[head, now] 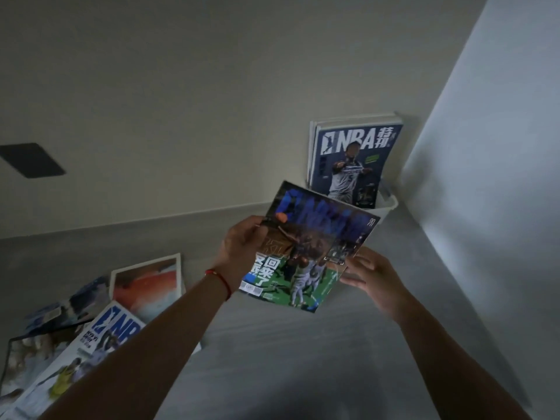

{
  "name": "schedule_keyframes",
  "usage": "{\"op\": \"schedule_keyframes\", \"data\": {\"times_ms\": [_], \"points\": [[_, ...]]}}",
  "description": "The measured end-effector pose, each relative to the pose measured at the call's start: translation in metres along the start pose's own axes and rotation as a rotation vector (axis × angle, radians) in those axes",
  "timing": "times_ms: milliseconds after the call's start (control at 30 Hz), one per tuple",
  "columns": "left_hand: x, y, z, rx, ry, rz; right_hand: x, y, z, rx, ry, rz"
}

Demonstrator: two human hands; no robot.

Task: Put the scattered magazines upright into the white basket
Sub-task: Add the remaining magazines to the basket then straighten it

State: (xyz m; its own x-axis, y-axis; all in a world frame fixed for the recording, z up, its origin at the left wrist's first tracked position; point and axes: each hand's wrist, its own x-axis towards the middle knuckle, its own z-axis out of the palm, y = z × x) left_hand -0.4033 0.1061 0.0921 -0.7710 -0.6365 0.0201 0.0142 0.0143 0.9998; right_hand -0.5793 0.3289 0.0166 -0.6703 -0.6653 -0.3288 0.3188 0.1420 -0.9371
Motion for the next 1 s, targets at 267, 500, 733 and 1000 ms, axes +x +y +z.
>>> {"op": "schedule_keyframes", "data": {"times_ms": [267,500,733,1000], "points": [[0.065,0.026,0.066,0.245,0.146,0.089,0.058,-0.112,-0.078,-0.497,0.360,-0.469],[0.141,0.052,0.112,0.342,0.345,-0.040,0.126,-0.190,-0.119,-0.592,0.384,-0.658],[0.192,0.020,0.132,0.290,0.386,-0.298,0.180,-0.170,-0.136,-0.710,0.372,-0.615],[0.212,-0.024,0.132,0.182,0.436,-0.455,0.220,-0.132,-0.134,-0.674,0.356,-0.475]]}}
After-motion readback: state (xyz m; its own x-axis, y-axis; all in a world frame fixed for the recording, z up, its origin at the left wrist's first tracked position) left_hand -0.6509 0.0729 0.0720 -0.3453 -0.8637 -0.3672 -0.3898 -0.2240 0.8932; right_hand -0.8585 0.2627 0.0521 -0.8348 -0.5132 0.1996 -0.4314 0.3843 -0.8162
